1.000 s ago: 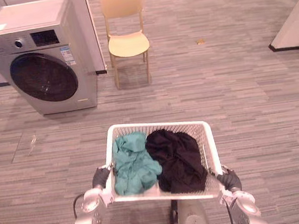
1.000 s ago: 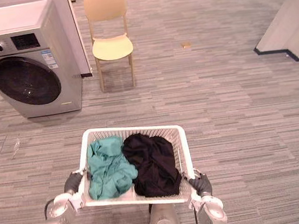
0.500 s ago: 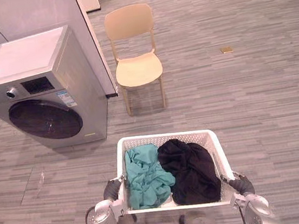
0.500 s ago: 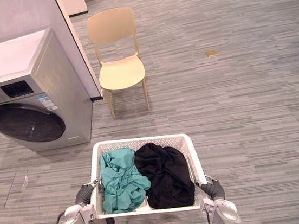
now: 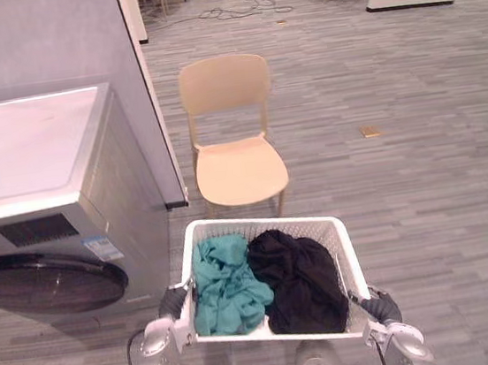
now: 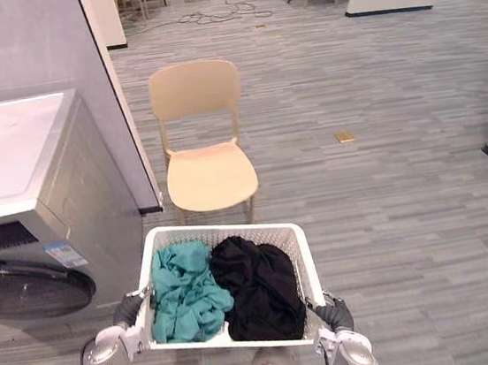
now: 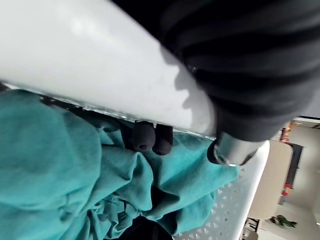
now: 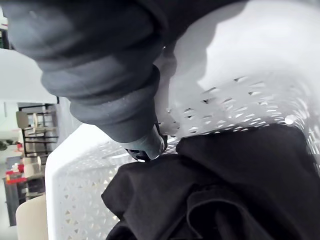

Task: Pick up the laundry basket with both hands and put the clothes into the washing machine.

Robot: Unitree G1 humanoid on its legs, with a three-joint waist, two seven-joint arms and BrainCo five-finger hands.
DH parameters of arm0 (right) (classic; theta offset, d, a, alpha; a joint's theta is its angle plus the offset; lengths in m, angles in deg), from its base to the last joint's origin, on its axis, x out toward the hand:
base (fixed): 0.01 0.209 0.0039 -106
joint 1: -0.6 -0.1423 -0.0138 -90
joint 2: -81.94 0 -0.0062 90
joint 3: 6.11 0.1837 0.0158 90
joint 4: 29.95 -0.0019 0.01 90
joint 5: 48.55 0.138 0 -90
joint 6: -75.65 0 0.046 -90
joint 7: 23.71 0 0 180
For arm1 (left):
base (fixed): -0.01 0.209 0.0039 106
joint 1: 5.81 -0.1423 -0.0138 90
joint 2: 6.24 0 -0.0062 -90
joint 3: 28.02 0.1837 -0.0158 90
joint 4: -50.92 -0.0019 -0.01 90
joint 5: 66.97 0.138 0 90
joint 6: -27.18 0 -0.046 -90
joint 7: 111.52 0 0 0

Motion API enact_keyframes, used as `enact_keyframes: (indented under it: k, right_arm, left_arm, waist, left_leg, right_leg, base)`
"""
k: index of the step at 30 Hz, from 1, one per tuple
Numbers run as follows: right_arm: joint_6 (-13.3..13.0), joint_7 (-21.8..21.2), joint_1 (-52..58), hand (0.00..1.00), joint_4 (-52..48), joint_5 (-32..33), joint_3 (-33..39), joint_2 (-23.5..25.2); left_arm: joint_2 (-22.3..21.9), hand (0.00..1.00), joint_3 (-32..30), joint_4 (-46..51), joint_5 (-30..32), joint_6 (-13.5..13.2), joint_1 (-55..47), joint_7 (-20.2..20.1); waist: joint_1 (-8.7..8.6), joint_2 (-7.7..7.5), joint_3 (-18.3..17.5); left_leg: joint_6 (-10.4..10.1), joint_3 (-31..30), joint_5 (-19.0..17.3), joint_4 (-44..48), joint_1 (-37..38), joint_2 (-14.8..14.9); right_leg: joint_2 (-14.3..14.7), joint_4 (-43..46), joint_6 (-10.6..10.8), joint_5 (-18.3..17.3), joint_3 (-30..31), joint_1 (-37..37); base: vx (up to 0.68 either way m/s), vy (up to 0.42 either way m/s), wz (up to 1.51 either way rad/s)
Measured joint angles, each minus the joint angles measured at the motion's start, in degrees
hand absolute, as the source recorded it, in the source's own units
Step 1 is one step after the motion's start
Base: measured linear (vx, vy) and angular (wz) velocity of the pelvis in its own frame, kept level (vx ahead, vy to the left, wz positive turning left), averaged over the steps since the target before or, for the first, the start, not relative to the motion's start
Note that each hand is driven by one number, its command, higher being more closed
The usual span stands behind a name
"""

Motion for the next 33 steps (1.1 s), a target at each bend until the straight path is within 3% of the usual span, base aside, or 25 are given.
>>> enact_keyframes:
  k: [1, 2, 3, 4, 5, 6, 8, 9, 10, 12, 14, 16, 17, 19, 20, 21, 22, 24, 26, 29, 31, 33]
  right_arm:
    - [0.01, -0.09, -1.40, 1.00, 0.09, 0.39, 0.27, 0.00]
    - [0.06, -0.10, -1.62, 1.00, 0.13, 0.45, 0.34, 0.02]
    - [0.09, -0.11, -1.58, 1.00, 0.14, 0.57, 0.76, 0.09]
    - [0.25, -0.06, -1.31, 1.00, 0.18, 0.58, 1.10, 0.03]
    - [0.35, -0.05, -1.06, 1.00, 0.26, 0.67, 1.10, -0.06]
    - [0.60, 0.13, -1.81, 1.00, 0.64, 1.65, 1.41, -1.41]
    - [0.67, 0.15, -2.60, 1.00, 0.73, 1.64, 1.34, -3.00]
    - [0.68, 0.27, -2.72, 1.00, 0.73, 1.70, 0.72, -4.11]
    - [0.80, 0.46, -3.19, 1.00, 0.72, 1.70, 0.14, -4.89]
    - [0.92, 0.97, -4.67, 1.00, 0.63, 1.66, -0.90, -5.80]
    - [0.82, 1.37, -6.16, 1.00, 0.07, 1.67, -0.84, -7.47]
    - [0.47, 1.93, -8.14, 1.00, -0.03, 1.67, -0.87, -9.10]
    - [0.15, 2.19, -9.12, 1.00, -0.08, 1.67, -0.83, -10.14]
    - [0.16, 2.45, -9.39, 1.00, -0.12, 1.46, -0.77, -11.14]
    - [0.34, 2.48, -9.21, 1.00, -0.13, 1.23, -0.55, -11.76]
    - [0.38, 2.49, -9.12, 1.00, -0.09, 0.68, -0.14, -12.09]
    - [0.48, 2.73, -9.09, 1.00, -0.12, -0.45, 1.02, -11.59]
    - [0.56, 2.79, -9.21, 1.00, -0.54, -0.79, 1.70, -10.91]
    - [0.62, 2.95, -10.14, 1.00, -1.07, -0.85, 1.90, -11.45]
    - [1.15, 3.32, -15.23, 1.00, -1.06, -0.92, 1.63, -14.28]
    - [1.26, 4.72, -22.20, 1.00, -0.96, -0.84, 0.28, -18.28]
    - [1.25, 5.40, -28.07, 1.00, 0.01, -0.73, -0.92, -21.01]
  left_arm:
    - [0.36, 1.00, 0.26, -0.04, 0.01, -0.01, 1.01, -0.04]
    - [0.46, 1.00, 0.26, -0.02, 0.02, -0.02, 1.18, -0.06]
    - [0.67, 1.00, 0.62, -0.02, 0.03, -0.08, 1.40, -0.13]
    - [0.86, 1.00, 1.08, -0.18, 0.04, -0.08, 1.24, -0.20]
    - [0.73, 1.00, 1.12, -0.49, 0.04, -0.05, 1.06, -0.20]
    - [-1.20, 1.00, 0.84, -1.35, 0.03, -0.04, 0.47, 0.03]
    - [-2.20, 1.00, 1.02, -1.45, 0.01, -0.04, 0.36, -0.02]
    - [-3.16, 1.00, 1.02, -1.45, 0.00, -0.04, 0.56, -0.01]
    - [-3.41, 1.00, 1.05, -2.01, -0.09, -0.04, 0.55, 0.04]
    - [-3.58, 1.00, 1.66, -2.62, -0.76, -0.09, 0.63, 0.09]
    - [-3.67, 1.00, 2.92, -2.39, -1.25, -0.62, 1.91, 0.21]
    - [-4.18, 1.00, 3.90, -2.31, -1.30, -1.27, 3.89, 0.34]
    - [-4.45, 1.00, 4.42, -2.27, -1.31, -1.51, 5.11, 0.33]
    - [-5.05, 1.00, 5.08, -2.41, -1.27, -1.52, 5.71, 0.35]
    - [-4.99, 1.00, 6.32, -2.54, -1.27, -1.50, 5.75, 0.37]
    - [-4.90, 1.00, 7.16, -2.56, -1.26, -1.49, 5.84, 0.36]
    - [-3.94, 1.00, 8.68, -3.06, -1.26, -1.48, 7.12, 0.37]
    - [-2.47, 1.00, 10.08, -3.26, -1.28, -1.49, 9.00, 0.40]
    - [-1.57, 1.00, 11.78, -3.45, -1.40, -1.50, 11.05, 0.55]
    - [-1.57, 1.00, 13.45, -4.90, -2.94, -1.93, 16.14, 2.23]
    - [-1.58, 1.00, 14.44, -7.47, -4.10, -2.53, 23.19, 3.22]
    - [-1.61, 1.00, 14.44, -9.24, -5.30, -3.15, 28.15, 4.32]
  waist:
    - [-0.84, 0.09, 0.05]
    - [-1.04, 0.10, 0.03]
    - [-1.28, -0.21, -0.17]
    - [-1.40, -1.26, -0.40]
    - [-1.57, -1.71, -0.62]
    - [-0.82, 0.69, -1.07]
    - [-0.04, 2.31, -1.26]
    - [-0.14, 3.55, -0.55]
    - [0.34, 4.55, 0.14]
    - [1.35, 4.55, 0.37]
    - [1.35, 4.11, 0.46]
    - [1.32, 3.83, 0.53]
    - [1.10, 3.95, 0.46]
    - [0.51, 4.30, 0.24]
    - [-0.41, 4.83, -0.09]
    - [-0.99, 5.31, -0.39]
    - [-1.83, 4.44, -0.63]
    - [-0.79, 1.90, -0.28]
    - [-0.24, 0.47, 0.59]
    - [-0.44, 0.37, 2.10]
    - [-1.67, 0.32, 6.34]
    - [-1.85, -0.03, 8.88]
  left_leg:
    - [0.02, -0.68, -0.37, -0.53, 1.59, 0.09]
    - [-0.31, -0.82, -0.58, -0.92, 2.31, 0.06]
    - [-2.43, -1.14, -2.38, -0.89, 3.35, -0.24]
    - [-3.55, -2.21, -5.36, 0.05, 5.01, -0.74]
    - [-4.03, -3.38, -6.74, 1.20, 5.55, -0.91]
    - [-4.97, -3.67, -7.96, 4.87, 5.48, 0.99]
    - [-5.06, -3.45, -7.97, 18.74, 0.19, 3.81]
    - [-4.82, -3.17, -6.08, 31.76, -4.59, 7.74]
    - [-4.03, -1.92, -0.23, 42.43, -7.66, 11.76]
    - [-3.16, -0.26, -1.26, 50.33, -10.87, 14.44]
    - [-3.32, 1.80, -3.01, 44.27, -13.24, 14.74]
    - [-3.53, 2.76, -3.20, 27.60, -13.60, 14.35]
    - [-4.58, 1.13, -1.65, 16.13, -13.38, 13.28]
    - [-5.61, -0.32, 2.93, 7.75, -12.32, 12.93]
    - [-5.86, -0.35, 8.93, 4.13, -11.05, 12.12]
    - [-6.40, -0.09, 10.61, 2.42, -10.65, 11.71]
    - [-6.55, 0.83, 10.50, -0.85, -9.56, 9.88]
    - [-5.93, 2.99, 11.01, -3.57, -9.59, 7.16]
    - [-5.54, 4.62, 10.96, -3.94, -11.07, 5.12]
    - [-4.34, 6.01, 10.18, -1.39, -16.53, 4.91]
    - [-3.74, 6.16, 9.56, 1.42, -21.08, 5.80]
    - [-3.81, 7.07, 9.27, 2.36, -24.39, 6.74]
  right_leg:
    - [1.56, -13.52, 0.64, 1.87, -0.72, -0.73]
    - [2.38, -21.56, 0.68, 4.31, -0.67, -0.15]
    - [4.04, -34.00, -0.20, 11.70, 0.43, 0.27]
    - [4.21, -36.48, -0.26, 20.32, 3.13, 0.24]
    - [4.15, -34.70, -1.14, 24.13, 4.74, 0.18]
    - [4.92, -30.36, -0.81, 19.49, 3.93, -0.34]
    - [5.16, -29.06, -1.65, 15.26, 2.22, 1.75]
    - [6.67, -29.87, -2.43, 13.56, -0.18, 5.34]
    - [8.34, -31.25, -3.69, 12.31, -0.84, 9.68]
    - [9.19, -34.07, -4.06, 11.19, -0.97, 15.16]
    - [8.51, -37.74, -3.48, 11.96, -1.80, 18.71]
    - [8.04, -39.90, -2.74, 12.48, -1.81, 19.46]
    - [7.93, -40.03, -2.02, 12.35, -1.81, 18.73]
    - [7.93, -39.44, -0.40, 11.41, -0.68, 18.19]
    - [7.98, -39.06, 0.89, 10.81, -0.44, 18.01]
    - [8.05, -38.82, 1.65, 10.51, -0.39, 17.67]
    - [6.48, -38.24, 3.00, 10.13, -0.08, 16.62]
    - [4.10, -38.96, 4.45, 10.90, 2.16, 14.13]
    - [2.13, -40.80, 5.56, 12.68, 3.74, 11.88]
    - [1.77, -41.40, 5.75, 14.99, 5.08, 7.12]
    - [2.23, -41.43, 5.73, 16.29, 5.82, 3.40]
    - [3.13, -41.41, 5.58, 17.65, 7.19, -0.31]
  base:
    - [0.58, 0.008, 0.63]
    - [0.47, -0.052, 0.74]
    - [0.61, -0.117, 0.83]
    - [0.52, -0.153, 0.90]
    - [0.55, -0.210, 0.62]
    - [0.49, -0.226, 0.33]
    - [0.42, -0.237, 0.36]
    - [0.38, -0.248, 0.46]
    - [0.37, -0.210, 0.26]
    - [0.33, -0.144, -0.14]
    - [0.33, -0.118, -0.03]
    - [0.19, -0.022, -0.06]
    - [0.19, 0.038, -0.16]
    - [0.36, 0.183, -0.21]
    - [0.39, 0.304, -0.11]
    - [0.37, 0.359, 0.07]
    - [0.18, 0.253, -0.05]
    - [0.14, 0.243, -0.34]
    - [0.07, 0.212, -0.41]
    - [-0.03, 0.102, -0.24]
    - [-0.13, 0.028, -0.16]
    - [-0.21, 0.005, -0.32]
